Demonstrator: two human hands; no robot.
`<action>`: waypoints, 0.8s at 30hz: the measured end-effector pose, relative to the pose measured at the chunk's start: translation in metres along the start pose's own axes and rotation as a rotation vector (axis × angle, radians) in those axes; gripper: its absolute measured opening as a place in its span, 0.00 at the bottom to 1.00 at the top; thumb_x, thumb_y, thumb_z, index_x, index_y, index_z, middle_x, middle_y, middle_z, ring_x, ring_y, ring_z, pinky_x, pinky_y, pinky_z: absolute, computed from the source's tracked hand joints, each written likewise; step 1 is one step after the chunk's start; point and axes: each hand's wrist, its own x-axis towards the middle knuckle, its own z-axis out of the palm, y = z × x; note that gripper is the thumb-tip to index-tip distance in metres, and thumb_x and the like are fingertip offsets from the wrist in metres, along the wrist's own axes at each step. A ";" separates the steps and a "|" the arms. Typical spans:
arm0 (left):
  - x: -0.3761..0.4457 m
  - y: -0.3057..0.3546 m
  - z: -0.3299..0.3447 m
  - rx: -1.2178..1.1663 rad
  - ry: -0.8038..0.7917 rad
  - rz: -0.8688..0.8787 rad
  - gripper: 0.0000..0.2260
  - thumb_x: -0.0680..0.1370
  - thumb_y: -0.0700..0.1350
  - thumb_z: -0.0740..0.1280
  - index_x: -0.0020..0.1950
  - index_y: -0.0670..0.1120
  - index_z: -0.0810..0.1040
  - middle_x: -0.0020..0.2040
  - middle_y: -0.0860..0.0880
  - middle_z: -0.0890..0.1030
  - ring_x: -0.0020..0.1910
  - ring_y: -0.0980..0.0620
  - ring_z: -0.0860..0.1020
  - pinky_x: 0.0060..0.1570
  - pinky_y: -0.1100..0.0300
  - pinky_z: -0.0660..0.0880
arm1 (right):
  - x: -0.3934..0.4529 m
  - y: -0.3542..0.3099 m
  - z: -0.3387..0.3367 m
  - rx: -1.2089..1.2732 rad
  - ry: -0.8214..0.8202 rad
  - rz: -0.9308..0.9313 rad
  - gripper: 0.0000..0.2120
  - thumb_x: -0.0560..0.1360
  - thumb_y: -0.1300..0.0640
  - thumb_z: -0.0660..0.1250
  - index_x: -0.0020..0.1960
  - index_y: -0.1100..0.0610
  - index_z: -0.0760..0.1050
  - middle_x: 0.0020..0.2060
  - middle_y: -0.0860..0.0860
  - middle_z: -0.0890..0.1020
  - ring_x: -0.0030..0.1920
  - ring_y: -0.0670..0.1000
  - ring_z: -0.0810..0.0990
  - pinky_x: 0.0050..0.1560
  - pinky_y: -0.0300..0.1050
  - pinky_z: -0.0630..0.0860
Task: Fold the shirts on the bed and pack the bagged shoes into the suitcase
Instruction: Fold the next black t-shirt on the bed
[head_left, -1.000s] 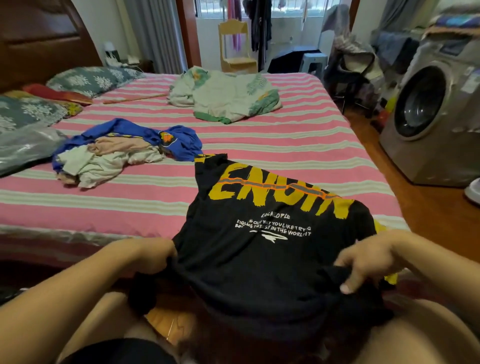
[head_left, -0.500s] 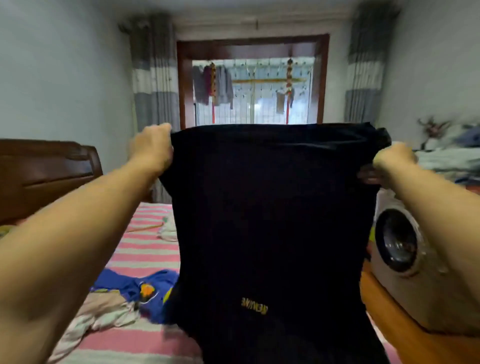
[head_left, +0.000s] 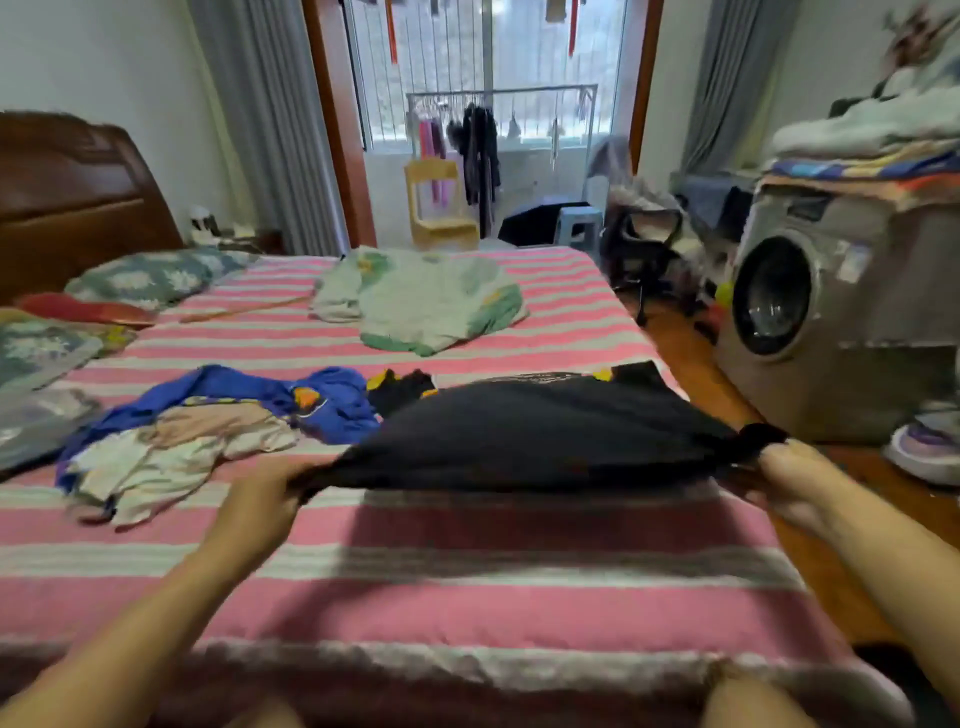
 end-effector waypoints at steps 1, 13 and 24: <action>-0.028 -0.012 0.023 0.013 -0.089 -0.045 0.17 0.72 0.29 0.72 0.51 0.49 0.87 0.39 0.50 0.85 0.40 0.43 0.82 0.37 0.54 0.72 | -0.038 0.018 -0.003 0.068 -0.010 0.042 0.12 0.78 0.70 0.61 0.60 0.64 0.75 0.48 0.59 0.80 0.44 0.57 0.81 0.36 0.47 0.83; -0.114 -0.005 0.086 -0.718 0.233 -0.912 0.15 0.79 0.27 0.59 0.56 0.41 0.82 0.51 0.42 0.82 0.51 0.41 0.80 0.50 0.52 0.76 | -0.066 0.135 -0.014 -0.434 0.078 -0.067 0.17 0.72 0.74 0.69 0.57 0.59 0.80 0.53 0.55 0.79 0.54 0.55 0.78 0.53 0.46 0.74; -0.115 -0.036 0.073 -0.022 -0.202 -0.738 0.14 0.71 0.27 0.65 0.46 0.44 0.83 0.45 0.40 0.80 0.45 0.38 0.79 0.49 0.48 0.76 | -0.052 0.140 -0.044 -0.068 0.221 0.394 0.02 0.79 0.65 0.67 0.50 0.60 0.75 0.49 0.60 0.79 0.40 0.56 0.78 0.24 0.43 0.78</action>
